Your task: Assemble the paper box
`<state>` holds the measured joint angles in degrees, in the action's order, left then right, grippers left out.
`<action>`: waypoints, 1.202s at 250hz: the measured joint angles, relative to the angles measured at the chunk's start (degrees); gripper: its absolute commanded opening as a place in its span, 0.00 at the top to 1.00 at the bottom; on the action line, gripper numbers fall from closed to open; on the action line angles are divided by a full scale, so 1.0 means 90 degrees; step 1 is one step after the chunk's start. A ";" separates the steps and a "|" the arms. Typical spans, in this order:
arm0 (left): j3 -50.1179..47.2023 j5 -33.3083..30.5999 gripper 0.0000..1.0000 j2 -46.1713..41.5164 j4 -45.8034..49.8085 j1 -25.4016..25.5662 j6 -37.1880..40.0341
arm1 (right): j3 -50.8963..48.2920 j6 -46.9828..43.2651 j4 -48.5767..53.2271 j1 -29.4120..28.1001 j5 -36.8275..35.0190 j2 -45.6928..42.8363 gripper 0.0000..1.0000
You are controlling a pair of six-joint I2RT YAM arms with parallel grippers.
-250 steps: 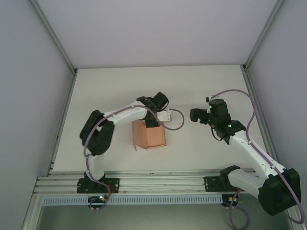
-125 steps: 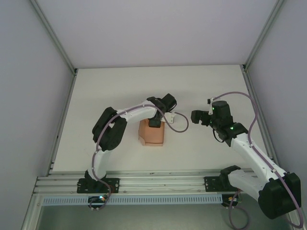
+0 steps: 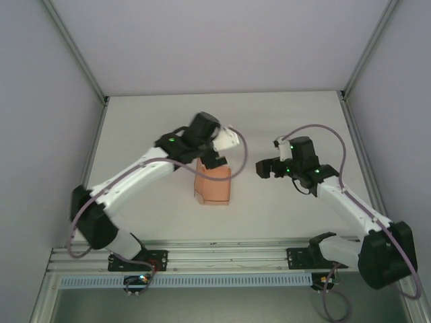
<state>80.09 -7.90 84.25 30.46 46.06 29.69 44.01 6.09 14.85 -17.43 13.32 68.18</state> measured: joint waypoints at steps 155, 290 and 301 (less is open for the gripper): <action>-0.4345 0.0073 0.00 -0.3502 -0.0435 -0.3594 -0.6018 | 0.3519 -0.2637 0.0134 -0.1821 0.0852 0.4969 0.41; -0.4354 0.0333 0.00 -0.3364 -0.0855 -0.3665 -0.6346 | 0.2684 0.1231 0.0134 -0.2630 -0.3206 0.4267 0.96; -0.4354 0.0367 0.00 -0.3271 -0.0916 -0.3665 -0.6351 | 0.2686 0.1928 0.0498 -0.2817 -0.3679 0.4216 0.94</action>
<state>40.91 -4.60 54.81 22.22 13.08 -27.46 68.18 23.44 19.33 -42.78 -19.79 106.13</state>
